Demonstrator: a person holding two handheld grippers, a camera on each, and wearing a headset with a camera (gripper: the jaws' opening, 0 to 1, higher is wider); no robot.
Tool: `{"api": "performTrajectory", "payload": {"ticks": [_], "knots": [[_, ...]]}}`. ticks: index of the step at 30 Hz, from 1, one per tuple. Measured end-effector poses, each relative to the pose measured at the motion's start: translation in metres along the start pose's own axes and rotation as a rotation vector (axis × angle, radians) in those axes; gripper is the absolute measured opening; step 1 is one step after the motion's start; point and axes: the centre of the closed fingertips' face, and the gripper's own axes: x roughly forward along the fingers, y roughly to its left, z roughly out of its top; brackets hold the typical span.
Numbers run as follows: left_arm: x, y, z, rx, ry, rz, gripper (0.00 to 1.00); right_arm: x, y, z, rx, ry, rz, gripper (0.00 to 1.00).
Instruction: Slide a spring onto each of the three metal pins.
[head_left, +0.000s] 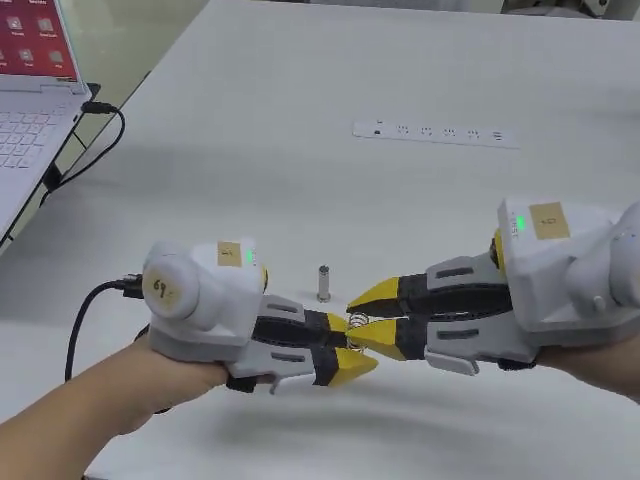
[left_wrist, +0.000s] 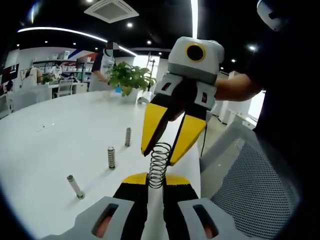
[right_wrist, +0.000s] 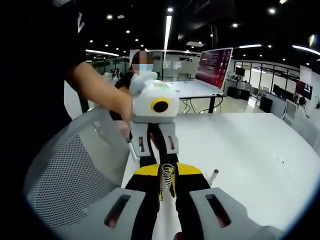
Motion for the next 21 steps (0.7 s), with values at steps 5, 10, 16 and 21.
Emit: {"api": "performTrajectory", "payload": {"ticks": [5, 10, 16, 21], "knots": [[0.0013, -0.0013, 0.0000, 0.002, 0.001, -0.003, 0.02, 0.0010, 0.0012, 0.0017, 0.026, -0.014, -0.015, 0.08], [0.0010, -0.0031, -0.0012, 0.000, 0.004, -0.008, 0.02, 0.0003, 0.0049, 0.0026, 0.028, -0.013, -0.012, 0.09], [-0.0001, -0.0032, 0.0035, -0.007, -0.019, -0.005, 0.02, 0.0017, 0.0058, 0.0018, 0.034, 0.013, -0.013, 0.09], [-0.0021, -0.0037, 0.0065, -0.010, -0.028, -0.002, 0.02, 0.0028, 0.0068, 0.0013, 0.018, 0.009, -0.019, 0.08]]}}
